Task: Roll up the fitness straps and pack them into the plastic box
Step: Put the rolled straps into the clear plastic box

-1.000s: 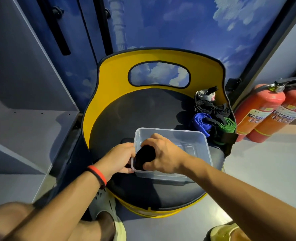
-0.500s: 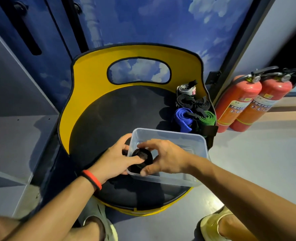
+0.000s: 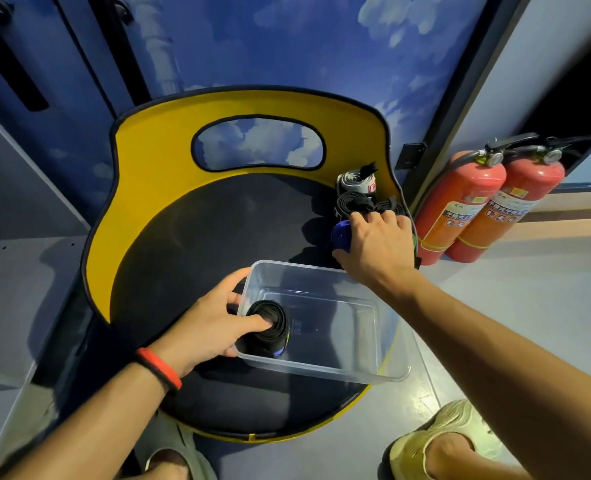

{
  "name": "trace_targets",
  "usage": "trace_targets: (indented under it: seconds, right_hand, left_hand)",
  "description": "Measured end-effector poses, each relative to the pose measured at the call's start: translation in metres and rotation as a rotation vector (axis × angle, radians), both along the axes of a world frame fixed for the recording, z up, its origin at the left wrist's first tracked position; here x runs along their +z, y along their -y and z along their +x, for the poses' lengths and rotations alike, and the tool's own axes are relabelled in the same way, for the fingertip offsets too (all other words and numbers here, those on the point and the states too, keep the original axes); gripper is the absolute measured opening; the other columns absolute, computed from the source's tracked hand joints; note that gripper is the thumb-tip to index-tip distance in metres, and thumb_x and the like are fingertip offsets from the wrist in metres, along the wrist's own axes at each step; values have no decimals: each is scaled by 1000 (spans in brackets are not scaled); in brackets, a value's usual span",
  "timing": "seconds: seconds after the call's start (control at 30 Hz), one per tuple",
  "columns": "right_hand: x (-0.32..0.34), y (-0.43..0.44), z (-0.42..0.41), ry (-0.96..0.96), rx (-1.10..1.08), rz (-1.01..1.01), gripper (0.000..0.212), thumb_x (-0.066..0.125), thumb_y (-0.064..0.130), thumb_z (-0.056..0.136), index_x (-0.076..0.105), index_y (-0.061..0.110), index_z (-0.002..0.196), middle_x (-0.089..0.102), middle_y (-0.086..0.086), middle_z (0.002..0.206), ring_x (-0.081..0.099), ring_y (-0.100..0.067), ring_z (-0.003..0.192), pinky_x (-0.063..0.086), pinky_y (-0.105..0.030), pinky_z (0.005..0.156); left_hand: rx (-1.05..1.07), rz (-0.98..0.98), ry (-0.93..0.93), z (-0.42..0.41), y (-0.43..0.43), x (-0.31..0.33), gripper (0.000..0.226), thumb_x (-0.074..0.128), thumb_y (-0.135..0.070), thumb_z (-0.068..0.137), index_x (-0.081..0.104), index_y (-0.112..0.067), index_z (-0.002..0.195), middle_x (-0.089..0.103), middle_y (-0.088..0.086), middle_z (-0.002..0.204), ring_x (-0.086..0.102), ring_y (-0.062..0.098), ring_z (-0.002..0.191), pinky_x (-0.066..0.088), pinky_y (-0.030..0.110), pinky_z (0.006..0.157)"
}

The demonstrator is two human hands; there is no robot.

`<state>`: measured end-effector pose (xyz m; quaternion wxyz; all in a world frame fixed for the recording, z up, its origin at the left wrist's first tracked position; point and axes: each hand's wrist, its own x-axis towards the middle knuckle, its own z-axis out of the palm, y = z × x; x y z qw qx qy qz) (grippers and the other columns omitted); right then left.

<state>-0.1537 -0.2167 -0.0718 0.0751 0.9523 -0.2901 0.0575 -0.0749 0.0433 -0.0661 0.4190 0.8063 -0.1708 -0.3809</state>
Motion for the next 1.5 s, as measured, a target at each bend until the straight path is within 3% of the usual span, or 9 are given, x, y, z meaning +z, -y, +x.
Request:
trace_targets:
  seconds: [0.13, 0.3, 0.47, 0.57, 0.73, 0.87, 1.13, 1.37, 1.5]
  right_hand:
    - [-6, 0, 3, -14, 18, -2, 59, 67, 63, 80, 49, 22, 119, 68, -8, 108, 54, -32, 103, 36, -45, 92]
    - [1, -2, 3, 118, 68, 29, 54, 72, 55, 76, 48, 19, 108, 68, -7, 97, 53, -31, 91, 37, -42, 82]
    - [24, -16, -5, 326, 187, 168, 59, 82, 45, 74, 49, 18, 116, 62, -6, 114, 48, -28, 99, 40, -35, 69]
    - [42, -30, -14, 419, 318, 254, 66, 83, 46, 74, 50, 19, 126, 58, 0, 123, 46, -22, 105, 39, -30, 72]
    - [48, -51, -26, 248, 557, 411, 63, 74, 62, 77, 50, 26, 122, 53, 8, 114, 47, -13, 100, 48, -31, 81]
    - [26, -57, -25, 136, 582, 406, 62, 79, 52, 77, 50, 28, 126, 56, 8, 123, 45, -15, 104, 53, -38, 83]
    - [-8, -64, -8, 141, 599, 550, 60, 84, 31, 81, 57, 19, 134, 53, 0, 134, 52, -19, 115, 54, -34, 96]
    - [-22, -61, -8, 86, 602, 610, 65, 76, 8, 87, 52, 15, 148, 37, -4, 146, 44, -19, 131, 42, -16, 100]
    - [-22, -71, -4, 105, 642, 517, 58, 69, 5, 87, 55, 11, 144, 41, -12, 141, 46, -29, 124, 50, -34, 99]
  left_hand:
    - [12, 0, -7, 2, 4, 1, 70, 77, -19, 86, 45, -54, 139, 64, -4, 115, 72, 27, 93, 64, 43, 68]
    - [2, -9, -24, 4, 6, 4, 71, 76, -17, 88, 43, -54, 139, 62, -3, 116, 71, 26, 96, 64, 47, 72]
    - [-16, -18, -47, 4, 4, 7, 69, 75, -13, 88, 43, -57, 129, 62, -5, 114, 71, 23, 97, 63, 50, 74]
    - [-26, -10, -45, 2, 3, 8, 70, 76, -12, 86, 41, -57, 127, 61, -9, 112, 71, 24, 97, 63, 48, 75]
    - [-25, -11, -49, 1, 0, 8, 70, 77, -11, 85, 45, -54, 131, 63, -11, 117, 69, 19, 100, 64, 46, 77]
    - [-18, -13, -78, 2, 0, 10, 79, 77, -4, 84, 43, -53, 136, 63, -14, 110, 69, 18, 98, 64, 44, 76]
    - [-73, 34, -46, 7, 2, 10, 89, 80, -8, 82, 37, -49, 148, 61, -9, 123, 69, 20, 101, 63, 34, 67]
    - [-53, 22, -20, 9, 5, 5, 80, 77, -11, 84, 41, -52, 142, 62, -12, 120, 70, 20, 101, 64, 47, 76]
    - [-165, 101, 229, 5, 7, 2, 96, 70, -17, 85, 14, -52, 155, 40, -13, 152, 54, 18, 129, 51, 39, 103]
